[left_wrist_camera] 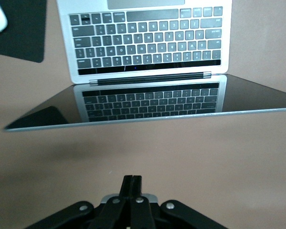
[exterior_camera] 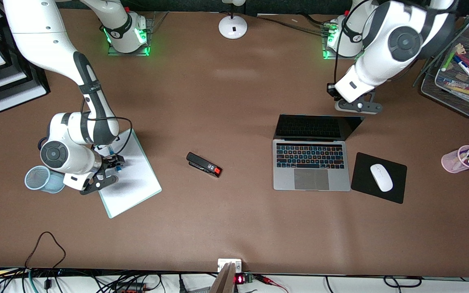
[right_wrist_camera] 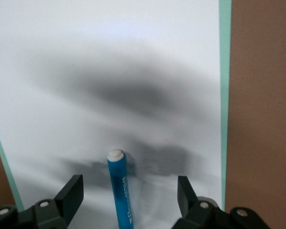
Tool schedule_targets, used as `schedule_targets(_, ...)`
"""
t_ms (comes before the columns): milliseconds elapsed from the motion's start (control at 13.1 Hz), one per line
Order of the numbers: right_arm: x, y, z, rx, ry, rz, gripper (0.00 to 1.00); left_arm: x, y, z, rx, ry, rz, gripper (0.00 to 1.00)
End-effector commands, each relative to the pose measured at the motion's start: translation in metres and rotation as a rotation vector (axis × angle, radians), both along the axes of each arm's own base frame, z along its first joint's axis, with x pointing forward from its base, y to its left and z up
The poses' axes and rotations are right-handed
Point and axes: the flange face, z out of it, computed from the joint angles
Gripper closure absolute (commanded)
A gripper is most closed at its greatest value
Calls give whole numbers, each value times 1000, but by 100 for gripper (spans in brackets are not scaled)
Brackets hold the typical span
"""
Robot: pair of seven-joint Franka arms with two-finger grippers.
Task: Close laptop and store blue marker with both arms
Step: 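Grasp the blue marker with the right gripper while the left gripper approaches the laptop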
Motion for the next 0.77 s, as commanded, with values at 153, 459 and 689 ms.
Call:
schedule_targets(153,-2,1,-4,14,-7,23,20,-17,-18,-19,-13,-72,-21,100)
schedule_targets(459,-3,1,-6,19,0,69,35,-9,-23,-28,-35,-128,-15,100)
schedule_targets(689,-4,1,-14,18,12,67,39,4,-21,-31,-56,-196,-9,100)
